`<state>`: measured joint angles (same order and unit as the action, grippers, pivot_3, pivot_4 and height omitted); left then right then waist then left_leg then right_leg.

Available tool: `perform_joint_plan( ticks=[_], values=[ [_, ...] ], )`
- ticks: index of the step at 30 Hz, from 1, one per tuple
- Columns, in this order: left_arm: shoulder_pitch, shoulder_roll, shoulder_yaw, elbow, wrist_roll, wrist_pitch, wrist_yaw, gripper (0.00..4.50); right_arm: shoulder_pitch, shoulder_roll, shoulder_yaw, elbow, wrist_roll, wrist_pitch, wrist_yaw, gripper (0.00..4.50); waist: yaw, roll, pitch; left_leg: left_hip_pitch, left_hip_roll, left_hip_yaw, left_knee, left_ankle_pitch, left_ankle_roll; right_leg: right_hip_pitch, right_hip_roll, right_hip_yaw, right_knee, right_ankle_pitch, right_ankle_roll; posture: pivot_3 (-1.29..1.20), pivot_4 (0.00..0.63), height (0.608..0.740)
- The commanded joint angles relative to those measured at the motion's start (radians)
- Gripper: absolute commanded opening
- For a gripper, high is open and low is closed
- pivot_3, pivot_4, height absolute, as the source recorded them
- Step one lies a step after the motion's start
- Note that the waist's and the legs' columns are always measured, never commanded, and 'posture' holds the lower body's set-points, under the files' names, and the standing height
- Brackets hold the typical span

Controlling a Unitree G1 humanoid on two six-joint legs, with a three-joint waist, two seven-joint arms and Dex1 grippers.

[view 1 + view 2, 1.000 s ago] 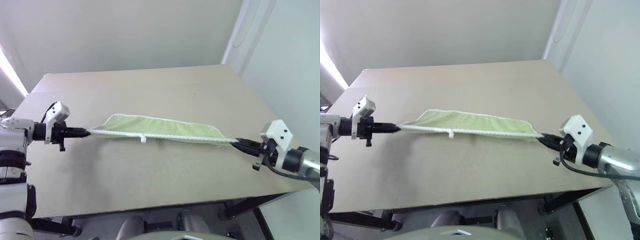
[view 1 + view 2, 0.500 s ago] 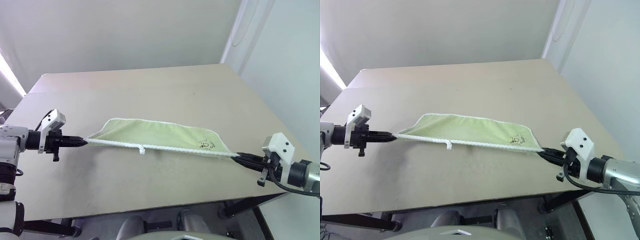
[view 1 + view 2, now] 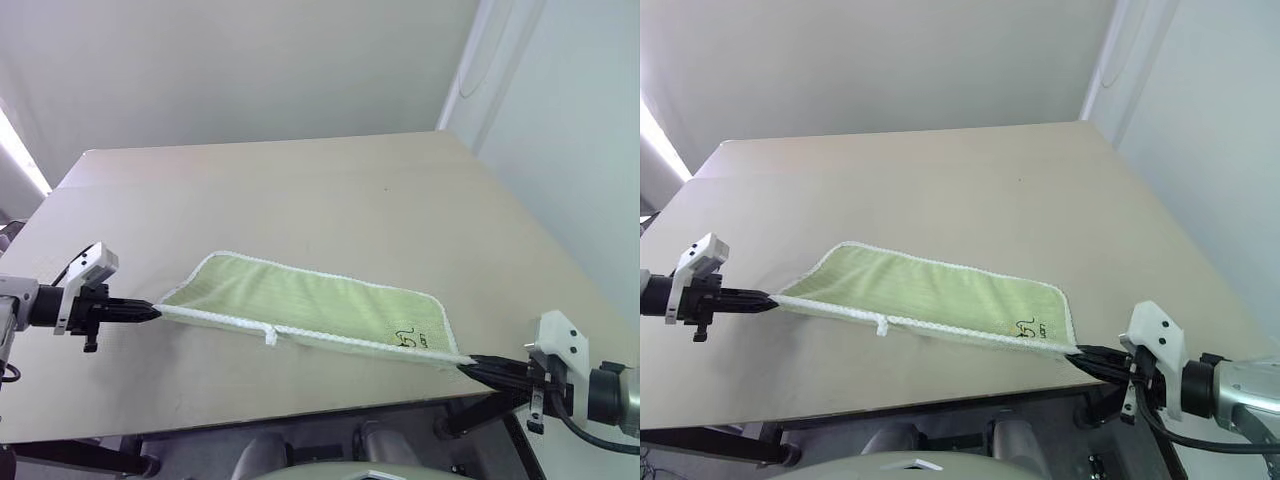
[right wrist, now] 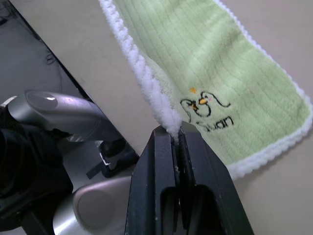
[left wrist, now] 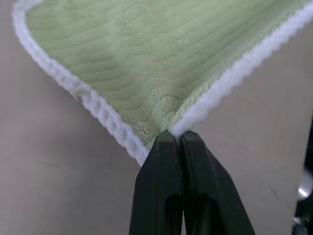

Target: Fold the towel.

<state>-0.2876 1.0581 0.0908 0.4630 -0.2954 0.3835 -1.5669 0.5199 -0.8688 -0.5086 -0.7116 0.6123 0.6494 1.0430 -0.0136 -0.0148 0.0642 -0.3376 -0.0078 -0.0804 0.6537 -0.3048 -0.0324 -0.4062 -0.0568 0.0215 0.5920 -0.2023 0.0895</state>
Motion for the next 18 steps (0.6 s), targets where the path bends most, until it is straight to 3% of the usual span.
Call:
perform_joint_plan(
  ticks=[1, 9, 18],
  values=[
    [-0.050, -0.015, -0.001, 0.023, -0.002, -0.016, 0.008, 0.00, -0.042, -0.001, 0.017, 0.020, 0.001, -0.005, -0.028, 0.02, 0.001, 0.000, 0.000, 0.000, 0.001, 0.000, 0.000, 0.000, 0.000, 0.000, 0.000, -0.001, 0.000, 0.000, 0.000, 0.00, 0.000, 0.740],
    [-0.254, -0.143, -0.094, 0.150, 0.054, 0.003, 0.052, 0.00, -0.167, 0.030, 0.074, 0.099, 0.020, 0.066, -0.136, 0.02, 0.008, -0.001, -0.001, -0.001, -0.005, 0.000, -0.002, 0.001, 0.001, -0.002, 0.000, 0.000, 0.005, 0.001, -0.001, 0.00, 0.000, 0.740],
    [-0.525, -0.261, -0.160, 0.474, 0.162, -0.117, 0.086, 0.00, -0.271, 0.066, 0.130, 0.190, -0.017, 0.076, -0.243, 0.02, -0.002, -0.001, -0.001, 0.000, -0.006, 0.000, -0.002, 0.001, 0.002, -0.001, 0.002, 0.003, 0.005, 0.001, -0.002, 0.00, 0.000, 0.740]
  ],
)
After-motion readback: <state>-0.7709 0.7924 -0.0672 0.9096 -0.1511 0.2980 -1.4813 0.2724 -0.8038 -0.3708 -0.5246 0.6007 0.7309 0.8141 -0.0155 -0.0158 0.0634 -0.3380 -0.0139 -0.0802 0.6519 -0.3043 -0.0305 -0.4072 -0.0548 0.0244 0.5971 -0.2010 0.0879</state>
